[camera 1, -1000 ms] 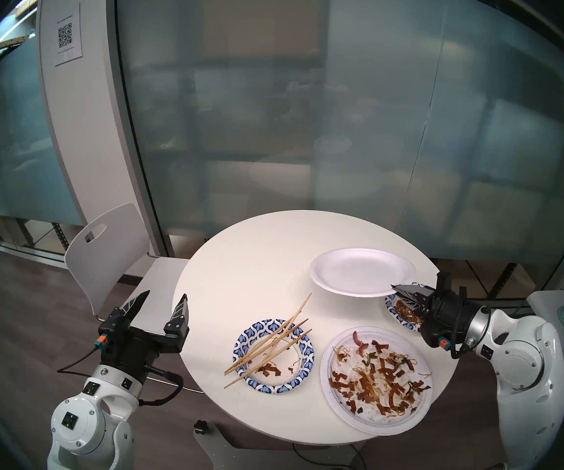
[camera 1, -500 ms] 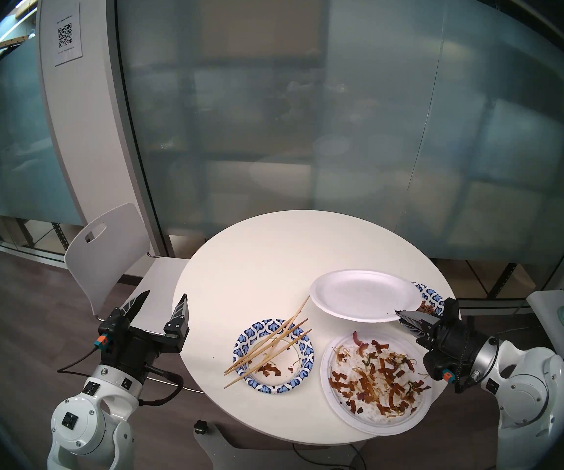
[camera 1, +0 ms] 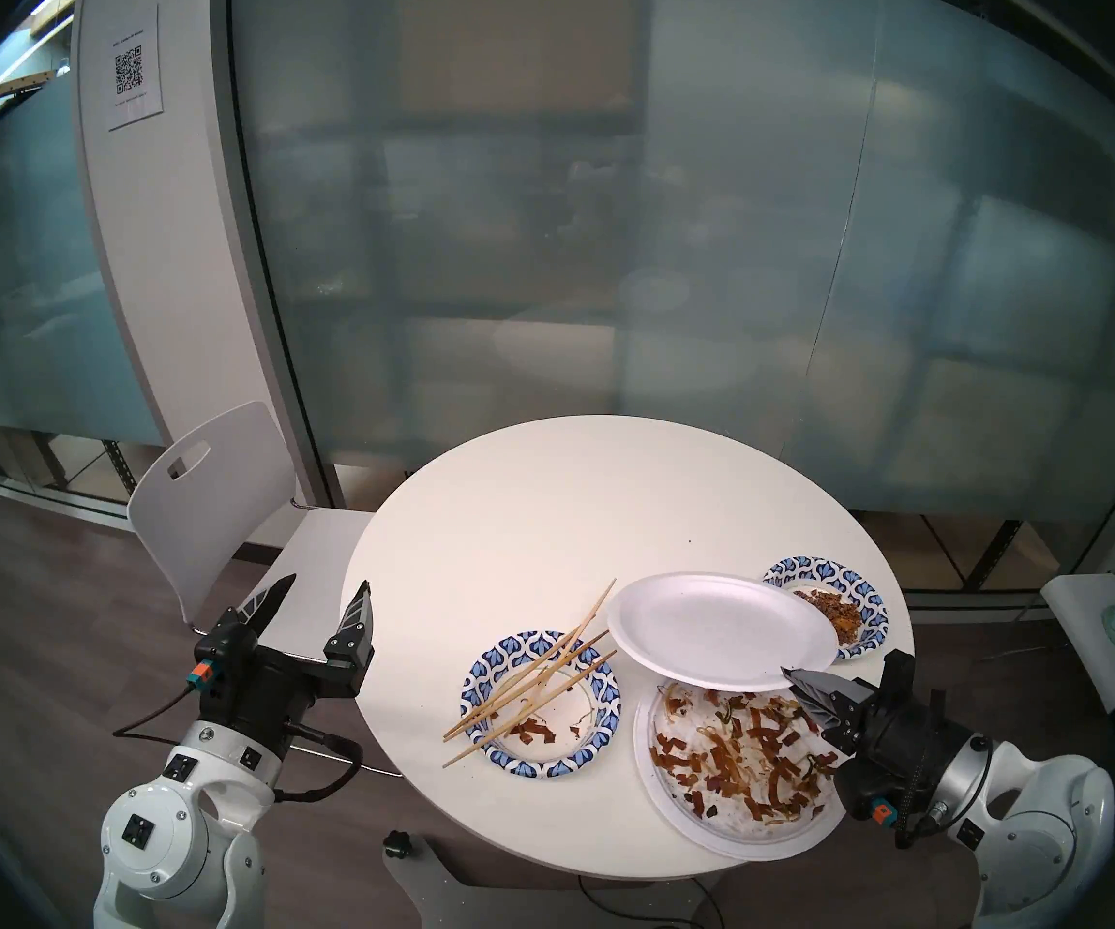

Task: Stack the plates into one stack

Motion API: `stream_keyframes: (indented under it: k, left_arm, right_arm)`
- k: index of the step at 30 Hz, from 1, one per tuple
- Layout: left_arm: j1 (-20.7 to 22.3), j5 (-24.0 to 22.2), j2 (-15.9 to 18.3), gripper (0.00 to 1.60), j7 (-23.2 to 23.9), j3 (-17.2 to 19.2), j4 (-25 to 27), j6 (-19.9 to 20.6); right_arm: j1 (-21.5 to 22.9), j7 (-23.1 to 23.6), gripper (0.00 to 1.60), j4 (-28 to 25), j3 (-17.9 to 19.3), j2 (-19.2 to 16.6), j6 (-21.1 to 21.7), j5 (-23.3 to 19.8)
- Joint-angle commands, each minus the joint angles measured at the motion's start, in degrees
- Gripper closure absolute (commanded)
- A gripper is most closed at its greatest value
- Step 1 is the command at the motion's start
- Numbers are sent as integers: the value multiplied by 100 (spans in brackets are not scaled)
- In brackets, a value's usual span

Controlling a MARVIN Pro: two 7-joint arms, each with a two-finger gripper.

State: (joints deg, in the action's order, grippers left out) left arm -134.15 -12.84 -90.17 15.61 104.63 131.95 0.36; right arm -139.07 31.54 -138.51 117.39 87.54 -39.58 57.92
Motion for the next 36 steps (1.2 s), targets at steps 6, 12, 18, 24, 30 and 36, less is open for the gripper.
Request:
stream_keyframes:
  k: [6,12,18,24,30,36]
  left_arm:
    - [8,9,14,0,14,-6,111,-19]
    - [10,8,14,0,14,-6,109,-20]
    - [9,8,14,0,14,-6,110,-19]
    - [7,9,15,0,14,-6,112,-18]
    - [6,10,15,0,14,-6,115,-18]
    - [3,11,15,0,14,-6,118,-16]
  right_arm:
    - [-852,-964,160,-149,134,739,-391,194]
    - [-1141,-1389,160,-149,175,936,-633,362]
    - [-1447,-1679,160,-149,184,1137,-804,556]
    - [-1740,-2064,160,-149,189,1398,-963,891]
    - [-1922,-2422,160,-149,234,1599,-1032,1179]
    - [-2034,-2627,160,-149,178,1757,-1028,1471]
